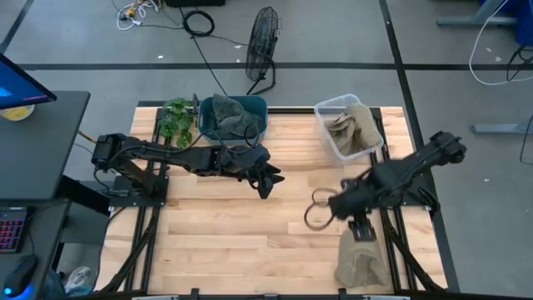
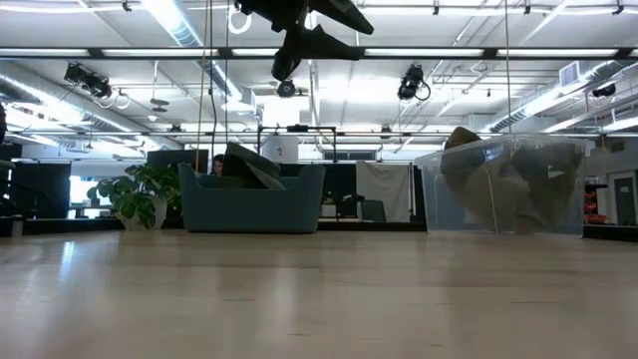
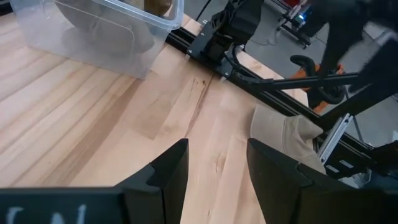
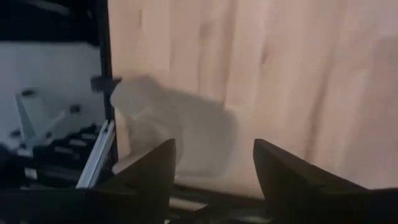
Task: Pick & Place hat
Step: Put the brown cap into the transparent bin
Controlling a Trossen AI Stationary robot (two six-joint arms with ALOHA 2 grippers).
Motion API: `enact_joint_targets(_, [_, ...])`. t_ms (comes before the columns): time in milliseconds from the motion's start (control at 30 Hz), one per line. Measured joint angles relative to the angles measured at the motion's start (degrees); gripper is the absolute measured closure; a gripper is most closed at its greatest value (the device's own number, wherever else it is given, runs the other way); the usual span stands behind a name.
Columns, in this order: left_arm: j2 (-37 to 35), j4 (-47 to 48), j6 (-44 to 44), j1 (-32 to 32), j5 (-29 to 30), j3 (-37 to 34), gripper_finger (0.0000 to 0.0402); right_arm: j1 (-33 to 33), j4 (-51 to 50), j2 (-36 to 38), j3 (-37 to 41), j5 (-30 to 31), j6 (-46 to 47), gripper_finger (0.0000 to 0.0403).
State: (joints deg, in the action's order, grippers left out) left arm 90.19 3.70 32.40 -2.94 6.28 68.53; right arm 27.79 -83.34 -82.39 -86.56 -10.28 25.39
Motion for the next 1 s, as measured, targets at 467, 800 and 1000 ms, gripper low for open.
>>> enact_joint_targets(467, [0.0, 0.0, 0.0, -0.2, -2.4, 0.0, 0.0234, 13.6, 4.5, -17.0, 0.0, -8.4, 2.4, 0.0158])
enact_joint_targets(800, [0.0, 0.0, -0.1, -0.2, -2.7, 0.0, 0.0234, 19.6, 8.5, -20.0, 4.4, -8.9, 6.6, 0.0167])
enact_joint_targets(1000, [0.0, 0.0, -0.1, -0.2, -4.6, 0.0, 0.0234, 21.3, 12.2, -19.9, 13.4, -7.2, 5.7, 0.0167])
